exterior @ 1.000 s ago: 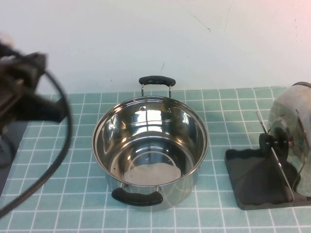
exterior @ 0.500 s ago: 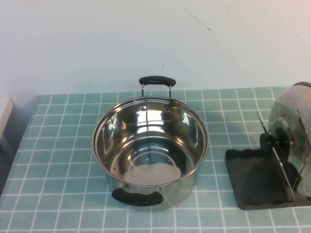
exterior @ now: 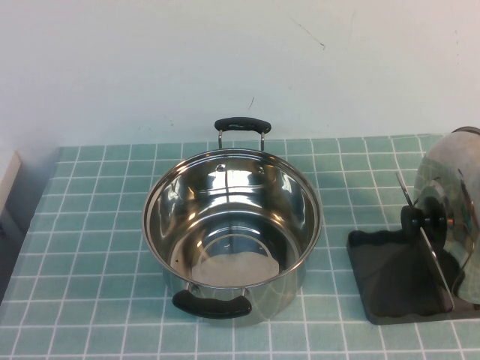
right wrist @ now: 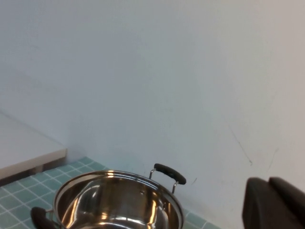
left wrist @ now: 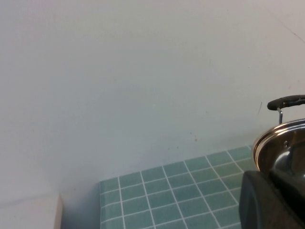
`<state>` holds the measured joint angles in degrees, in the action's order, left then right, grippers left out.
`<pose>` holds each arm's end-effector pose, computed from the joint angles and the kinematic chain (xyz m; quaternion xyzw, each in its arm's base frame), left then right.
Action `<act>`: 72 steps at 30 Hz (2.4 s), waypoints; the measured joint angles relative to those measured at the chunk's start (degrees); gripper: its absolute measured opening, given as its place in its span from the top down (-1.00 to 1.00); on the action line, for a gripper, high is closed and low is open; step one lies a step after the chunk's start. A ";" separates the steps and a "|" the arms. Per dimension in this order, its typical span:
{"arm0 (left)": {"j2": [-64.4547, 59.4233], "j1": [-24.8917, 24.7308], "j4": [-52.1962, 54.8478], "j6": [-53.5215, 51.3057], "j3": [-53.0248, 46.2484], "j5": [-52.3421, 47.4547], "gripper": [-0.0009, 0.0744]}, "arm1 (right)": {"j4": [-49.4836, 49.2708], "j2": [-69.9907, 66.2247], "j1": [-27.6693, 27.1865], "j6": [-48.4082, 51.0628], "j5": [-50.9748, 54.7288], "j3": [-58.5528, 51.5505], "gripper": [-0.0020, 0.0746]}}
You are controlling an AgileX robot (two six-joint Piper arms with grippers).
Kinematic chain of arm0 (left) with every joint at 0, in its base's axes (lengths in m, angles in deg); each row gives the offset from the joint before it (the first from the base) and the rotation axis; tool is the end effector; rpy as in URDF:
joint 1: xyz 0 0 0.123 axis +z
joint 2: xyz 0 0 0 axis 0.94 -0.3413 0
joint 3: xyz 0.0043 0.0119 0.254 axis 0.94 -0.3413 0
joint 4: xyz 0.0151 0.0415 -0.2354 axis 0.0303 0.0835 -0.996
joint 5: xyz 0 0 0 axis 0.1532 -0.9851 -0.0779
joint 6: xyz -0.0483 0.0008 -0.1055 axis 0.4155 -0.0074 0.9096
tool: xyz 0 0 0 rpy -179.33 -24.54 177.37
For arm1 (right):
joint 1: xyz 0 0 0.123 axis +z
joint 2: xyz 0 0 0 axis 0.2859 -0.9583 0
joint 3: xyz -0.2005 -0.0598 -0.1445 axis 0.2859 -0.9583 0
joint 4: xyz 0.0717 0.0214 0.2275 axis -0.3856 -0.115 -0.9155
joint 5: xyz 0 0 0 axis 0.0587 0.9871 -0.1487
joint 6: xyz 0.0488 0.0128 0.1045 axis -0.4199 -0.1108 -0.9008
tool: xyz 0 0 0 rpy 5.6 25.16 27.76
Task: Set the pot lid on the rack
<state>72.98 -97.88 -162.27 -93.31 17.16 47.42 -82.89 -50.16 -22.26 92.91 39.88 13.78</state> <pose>0.1116 -0.0133 0.2563 0.0667 0.6975 -0.0245 0.7130 0.0501 0.0635 0.3403 -0.2410 0.6298 0.1219 0.7283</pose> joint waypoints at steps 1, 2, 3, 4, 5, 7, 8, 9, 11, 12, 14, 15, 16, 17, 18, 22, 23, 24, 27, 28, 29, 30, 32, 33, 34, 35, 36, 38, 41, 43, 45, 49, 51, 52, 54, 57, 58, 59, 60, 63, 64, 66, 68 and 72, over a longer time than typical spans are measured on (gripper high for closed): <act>0.00 0.00 0.00 0.00 -0.30 0.00 0.98 | -0.27 0.00 0.00 0.00 0.11 -0.61 0.95; 0.00 0.00 0.00 0.00 -0.56 0.00 0.98 | -0.29 0.00 0.00 0.00 0.11 -1.23 0.95; 0.00 0.00 0.00 0.00 -0.87 0.00 0.98 | -0.40 0.00 0.00 0.00 0.11 -1.86 0.95; 0.00 0.00 0.00 0.00 -1.11 0.00 0.98 | -0.42 0.00 0.00 0.00 0.11 -2.38 0.95; 0.00 0.00 0.00 0.00 -1.39 0.00 0.98 | -0.54 0.00 0.00 0.00 0.11 -2.99 0.95; 0.00 0.00 0.00 0.00 -1.79 -0.08 0.98 | -0.54 0.00 0.00 0.00 0.11 -3.92 0.95; 0.00 0.00 0.00 0.00 -1.79 -0.08 0.98 | -0.57 0.00 0.00 0.00 0.11 -4.24 0.95; 0.00 0.00 0.00 0.00 -1.79 -0.12 0.98 | -0.57 0.00 0.00 0.00 0.11 -4.72 0.95; 0.00 0.00 0.00 0.00 -1.79 -0.12 0.98 | 2.11 0.00 0.00 0.92 -0.02 -5.40 0.95; 0.00 0.00 0.00 0.00 -1.88 -0.12 0.98 | 4.90 0.00 0.00 1.06 -0.49 -6.04 0.95; 0.00 0.00 0.00 0.00 -1.88 -0.12 0.98 | 10.46 0.00 0.00 1.15 -1.88 -8.09 0.95; 0.00 0.00 0.00 0.00 -1.88 -0.12 0.98 | 13.22 0.00 0.00 1.28 -2.92 -9.31 0.95; 0.00 0.00 0.00 0.00 -1.88 -0.12 0.98 | 14.86 0.00 0.00 1.28 -4.08 -10.36 0.95; 0.00 0.00 0.00 0.00 -1.91 -0.21 0.98 | 16.21 0.00 0.00 1.36 -6.22 -11.90 0.95; 0.00 0.00 0.00 0.00 -1.91 -0.21 0.98 | 17.05 0.00 0.00 1.36 -8.72 -13.58 0.95; 0.00 0.00 0.00 0.00 -2.01 -0.34 0.98 | 25.53 1.95 0.00 -3.04 -19.76 -19.97 0.95; 0.00 0.00 0.00 0.00 -2.01 -0.34 0.98 | 30.78 2.77 0.00 -7.00 -22.35 -21.65 0.95; 0.00 0.00 0.00 0.00 -2.12 -0.34 0.98 | 36.87 3.55 0.00 -12.43 -24.48 -23.30 0.95; 0.00 0.00 0.00 0.00 -2.12 -0.34 0.98 | 54.11 5.70 0.00 -31.05 -26.95 -27.07 0.95; 0.00 0.00 0.00 0.00 -2.12 -0.34 0.98 | 58.82 6.36 0.00 -35.80 -27.07 -27.91 0.95; 0.00 0.00 0.00 -0.24 -2.12 -0.34 0.98 | 62.34 6.97 0.00 -40.67 -27.07 -28.84 0.95; 0.00 0.00 0.00 -0.24 -2.12 -0.34 0.98 | 64.80 7.24 0.00 -44.30 -26.69 -29.64 0.95; 0.00 0.00 0.00 -0.24 -2.12 -0.34 0.98 | 67.24 7.37 0.00 -48.81 -26.45 -31.37 0.95; 0.00 0.00 0.00 -0.24 -2.12 -0.34 0.98 | 67.83 7.47 0.00 -50.27 -26.45 -32.26 0.95; 0.00 0.00 0.00 -0.24 -2.12 -0.34 0.98 | 67.94 7.49 0.00 -51.13 -26.10 -32.78 0.95; 0.00 0.00 0.00 -0.24 -2.12 -0.34 0.98 | 67.94 7.49 0.00 -51.67 -25.87 -33.10 0.95; 0.00 0.00 0.00 -0.24 -2.12 -0.34 0.98 | 67.94 7.49 0.22 -52.22 -25.57 -33.31 0.95; 0.00 0.00 0.00 -0.24 -2.12 -0.34 0.98 | 67.60 7.49 1.14 -52.32 -24.18 -33.31 0.95; 0.00 0.00 0.00 -0.24 -2.12 -0.34 0.98 | 67.07 7.49 3.17 -52.32 -23.18 -33.31 0.95; 0.00 0.00 0.00 -0.24 -2.12 -0.34 0.98 | 66.94 7.49 4.36 -52.18 -23.06 -33.21 0.95; 0.00 0.00 0.00 -0.24 -2.12 -0.34 0.98 | 66.84 7.59 5.21 -51.90 -23.06 -33.21 0.95; 0.00 0.00 0.00 -0.24 -2.12 -0.34 0.98 | 66.71 7.59 5.65 -51.64 -23.06 -33.21 0.95; 0.00 0.00 0.00 -0.24 -2.12 -0.34 0.98 | 66.45 7.59 5.65 -53.08 -22.80 -33.21 0.95; 0.00 0.00 0.00 -0.24 -2.12 -0.34 0.98 | 66.05 7.59 5.65 -54.13 -22.69 -33.21 0.95; 0.00 0.00 0.00 -0.24 -2.12 -0.34 0.98 | 65.60 7.59 5.65 -56.52 -22.59 -33.21 0.95; 0.00 0.00 0.00 -0.24 -2.12 -0.34 0.98 | 65.37 7.59 5.65 -59.67 -22.59 -33.21 0.95; 0.00 0.00 0.00 -0.24 -2.12 -0.34 0.98 | 65.37 7.59 5.65 -60.36 -22.59 -33.21 0.95; 0.00 0.00 0.00 -0.24 -2.12 -0.34 0.98 | 65.37 7.59 5.65 -60.79 -22.59 -33.21 0.95; 0.00 0.00 0.00 -0.24 -2.12 -0.34 0.98 | 65.37 7.59 5.65 -61.15 -22.59 -33.21 0.95; 0.00 0.00 0.00 -0.24 -2.12 -0.34 0.98 | 65.37 7.59 5.65 -61.15 -22.59 -33.21 0.95; 0.00 0.00 0.00 -0.24 -2.12 -0.34 0.98 | 65.28 7.59 5.65 -61.15 -22.59 -33.21 0.95; 0.00 0.00 0.00 -0.24 -2.12 -0.34 0.98 | 65.28 7.59 5.65 -61.15 -22.59 -33.21 0.95; 0.00 0.00 0.00 -0.12 -2.12 -0.34 0.98 | 65.28 7.59 5.65 -61.15 -22.59 -33.21 0.95; 0.00 0.00 0.00 -0.12 -2.12 -0.34 0.98 | 65.28 7.59 5.65 -61.15 -22.59 -33.21 0.95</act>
<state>72.98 -97.88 -162.27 -93.43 15.05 47.08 -17.61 -42.57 -16.61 31.76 17.29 -19.44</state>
